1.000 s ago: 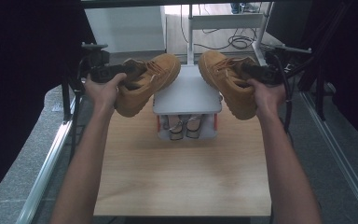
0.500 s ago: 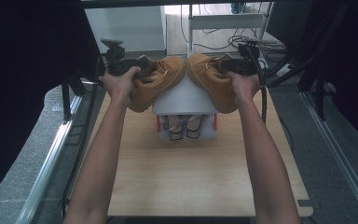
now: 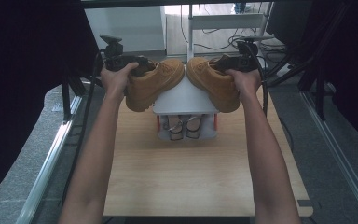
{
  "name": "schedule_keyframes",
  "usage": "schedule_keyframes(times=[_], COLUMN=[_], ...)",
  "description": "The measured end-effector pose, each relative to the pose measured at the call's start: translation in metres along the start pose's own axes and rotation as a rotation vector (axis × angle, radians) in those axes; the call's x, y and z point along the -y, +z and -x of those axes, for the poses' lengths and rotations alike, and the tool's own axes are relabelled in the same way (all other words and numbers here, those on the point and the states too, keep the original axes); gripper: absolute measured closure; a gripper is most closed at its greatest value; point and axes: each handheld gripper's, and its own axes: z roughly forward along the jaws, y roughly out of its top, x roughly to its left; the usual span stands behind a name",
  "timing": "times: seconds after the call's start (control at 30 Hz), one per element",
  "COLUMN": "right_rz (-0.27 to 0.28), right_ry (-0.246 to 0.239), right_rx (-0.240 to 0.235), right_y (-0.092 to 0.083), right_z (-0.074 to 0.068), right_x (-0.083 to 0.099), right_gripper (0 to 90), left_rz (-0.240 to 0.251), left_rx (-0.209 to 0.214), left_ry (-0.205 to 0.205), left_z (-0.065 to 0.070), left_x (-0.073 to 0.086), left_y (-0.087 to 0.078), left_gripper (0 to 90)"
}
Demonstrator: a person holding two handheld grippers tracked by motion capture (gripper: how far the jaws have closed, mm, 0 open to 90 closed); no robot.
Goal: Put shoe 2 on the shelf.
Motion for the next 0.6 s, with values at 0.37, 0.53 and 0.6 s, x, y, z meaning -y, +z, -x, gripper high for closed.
schedule_keyframes(times=[0.37,0.53,0.6], right_rz=[0.003,0.019,0.031], right_ry=[-0.012,-0.027,-0.035], right_rx=[0.013,0.007,0.013], right_y=[0.001,0.000,-0.001], right_z=[-0.006,-0.003,-0.002], right_x=[0.001,0.003,0.002], right_gripper=[61.3,52.5,49.6], left_rz=[-0.042,-0.062,-0.065], left_rx=[0.020,0.017,0.000], left_ry=[-0.051,0.003,0.051], left_z=[0.012,0.009,0.011], left_x=[0.002,0.000,0.000], left_y=[0.005,0.006,0.005], left_gripper=[59.5,54.6,50.0])
